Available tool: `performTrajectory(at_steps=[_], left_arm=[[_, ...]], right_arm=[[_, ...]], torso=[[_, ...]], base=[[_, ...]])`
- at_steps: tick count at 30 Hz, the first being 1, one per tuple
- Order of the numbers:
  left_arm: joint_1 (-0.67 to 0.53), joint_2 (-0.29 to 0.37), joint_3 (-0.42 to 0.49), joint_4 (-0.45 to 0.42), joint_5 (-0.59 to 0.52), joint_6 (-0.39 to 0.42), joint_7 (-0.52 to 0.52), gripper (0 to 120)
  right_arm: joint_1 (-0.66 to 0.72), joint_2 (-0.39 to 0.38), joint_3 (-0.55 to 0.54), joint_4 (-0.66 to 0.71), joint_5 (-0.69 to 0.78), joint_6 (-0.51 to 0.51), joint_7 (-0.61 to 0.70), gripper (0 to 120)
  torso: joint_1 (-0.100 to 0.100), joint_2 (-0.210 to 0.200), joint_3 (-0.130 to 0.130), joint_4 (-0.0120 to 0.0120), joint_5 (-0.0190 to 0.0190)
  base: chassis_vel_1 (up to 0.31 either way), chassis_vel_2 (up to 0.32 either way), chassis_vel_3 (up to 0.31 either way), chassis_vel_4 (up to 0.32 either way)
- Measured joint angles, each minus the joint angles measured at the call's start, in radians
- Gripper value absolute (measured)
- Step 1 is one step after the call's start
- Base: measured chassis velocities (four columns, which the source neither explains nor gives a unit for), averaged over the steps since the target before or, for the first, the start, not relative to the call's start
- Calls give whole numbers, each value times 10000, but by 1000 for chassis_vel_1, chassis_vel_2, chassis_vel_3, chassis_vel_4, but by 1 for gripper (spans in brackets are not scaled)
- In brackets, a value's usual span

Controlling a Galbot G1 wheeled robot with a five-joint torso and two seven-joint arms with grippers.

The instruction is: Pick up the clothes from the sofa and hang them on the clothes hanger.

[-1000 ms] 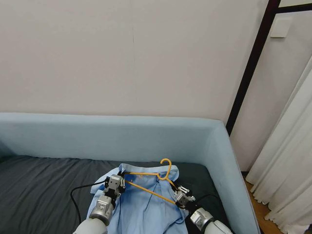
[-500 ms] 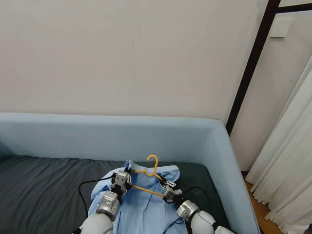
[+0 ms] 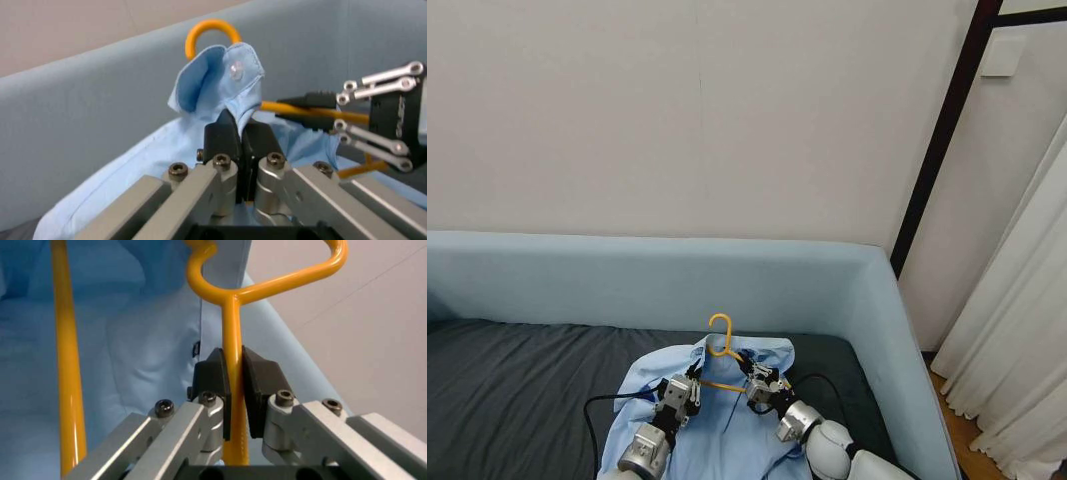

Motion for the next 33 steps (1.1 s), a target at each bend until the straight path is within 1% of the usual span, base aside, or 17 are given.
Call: performTrajectory(at_steps=[6, 10, 12, 13, 15, 16, 18, 19, 20, 23, 24, 25, 26, 28, 29, 31, 33], left_arm=[[701, 2, -338, 68, 545, -221, 151, 0], [818, -55, -372, 85, 642, -242, 138, 0], [866, -73, -388, 36, 726, -23, 38, 0], [906, -65, -398, -15, 789, 90, 21, 4], [906, -65, -398, -15, 789, 90, 21, 4], [1012, -29, -426, -102, 933, 198, -4, 9], [1767, 203, -778, -368, 1634, 213, 8, 32], [1767, 203, -778, -368, 1634, 213, 8, 32], [1922, 241, -890, -414, 1757, 128, 32, 36], [2417, 389, -1255, -607, 1998, -505, 179, 47], [2417, 389, -1255, -607, 1998, -505, 179, 47], [2533, 434, -1367, -675, 2030, -750, 244, 51], [2702, 557, -1585, -857, 2011, -1211, 435, 57], [2715, 732, -1845, -1055, 1743, -1615, 667, 64], [2715, 732, -1845, -1055, 1743, -1615, 667, 64], [2278, 1256, -2157, -1362, 787, -1948, 1080, 76], [1881, 1654, -2202, -1452, 140, -2020, 1337, 82]], right_arm=[[134, -164, 38, 280, 363, 8, 70, 5], [140, -291, 39, 526, 400, 7, 87, 5], [114, -359, 79, 610, 390, 8, 94, 5], [109, -375, 97, 616, 390, 7, 103, 5], [109, -375, 97, 616, 390, 7, 103, 5], [107, -401, 161, 618, 392, 17, 124, 5], [117, -473, 336, 682, 425, 83, 192, 5], [117, -473, 336, 682, 425, 83, 192, 5], [126, -483, 353, 705, 425, 92, 196, 5], [156, -495, 459, 764, 406, 148, 268, 5], [156, -495, 459, 764, 406, 148, 268, 5], [160, -494, 490, 779, 402, 157, 284, 5], [166, -495, 559, 803, 351, 184, 313, 5], [166, -511, 624, 843, 296, 219, 329, 5], [166, -511, 624, 843, 296, 219, 329, 5], [143, -560, 689, 920, 238, 253, 334, 5], [109, -588, 718, 954, 192, 278, 334, 5]], torso=[[0, 0, 0, 3, 0], [0, 0, 0, 1, 1], [0, 0, 0, 0, 0], [0, 0, 0, 0, 1], [0, 0, 0, 0, 1], [0, 0, 0, -1, 1], [0, 0, 0, 1, 1], [0, 0, 0, 1, 1], [-1, 0, 0, 1, 1], [0, 0, 0, 3, 0], [0, 0, 0, 3, 0], [-1, 0, 0, 3, 0], [0, 0, -1, 3, 0], [-1, 0, -1, 3, 0], [-1, 0, -1, 3, 0], [-1, 0, 0, 3, -1], [-1, 0, 0, 1, 0]], base=[[0, 0, 0, 0], [0, 0, 0, 0], [0, 0, 0, 0], [0, 0, 0, 0], [0, 0, 0, 0], [0, 0, 0, 0], [0, 0, 0, 0], [0, 0, 0, 0], [0, 0, 0, 0], [0, 0, 0, 0], [0, 0, 0, 0], [0, 0, 0, 0], [0, 0, 0, 0], [0, 0, 0, 0], [0, 0, 0, 0], [0, 0, 0, 0], [0, 0, 0, 0]])
